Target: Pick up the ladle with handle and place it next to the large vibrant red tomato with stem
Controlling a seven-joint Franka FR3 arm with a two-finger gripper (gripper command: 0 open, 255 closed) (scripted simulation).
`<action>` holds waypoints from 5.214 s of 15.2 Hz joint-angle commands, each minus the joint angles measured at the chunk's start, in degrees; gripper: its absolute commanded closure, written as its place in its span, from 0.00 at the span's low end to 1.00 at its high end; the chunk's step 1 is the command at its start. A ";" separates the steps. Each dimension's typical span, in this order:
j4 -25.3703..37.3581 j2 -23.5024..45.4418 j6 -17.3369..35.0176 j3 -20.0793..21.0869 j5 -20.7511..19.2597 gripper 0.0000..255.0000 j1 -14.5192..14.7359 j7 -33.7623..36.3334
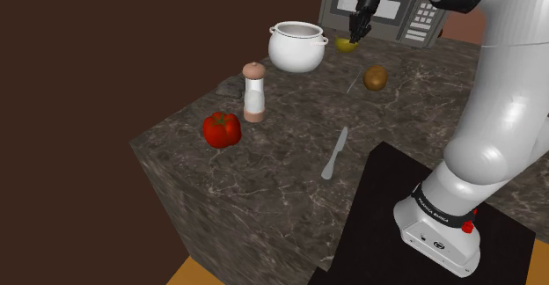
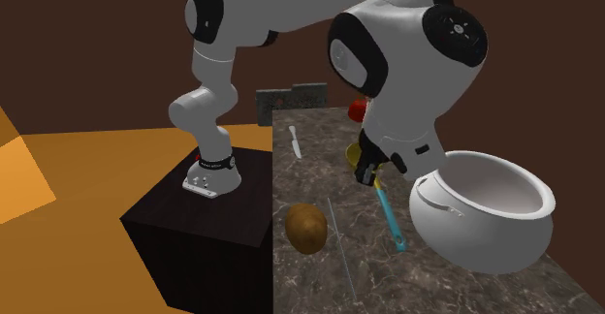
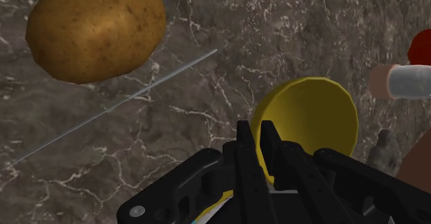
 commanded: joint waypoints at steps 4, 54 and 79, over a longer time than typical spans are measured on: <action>-4.17 -4.51 0.72 0.11 -1.02 1.00 2.58 2.27; -65.56 -44.96 41.60 27.32 7.54 1.00 26.70 36.17; -69.50 -39.34 49.90 27.51 11.10 0.00 27.70 30.60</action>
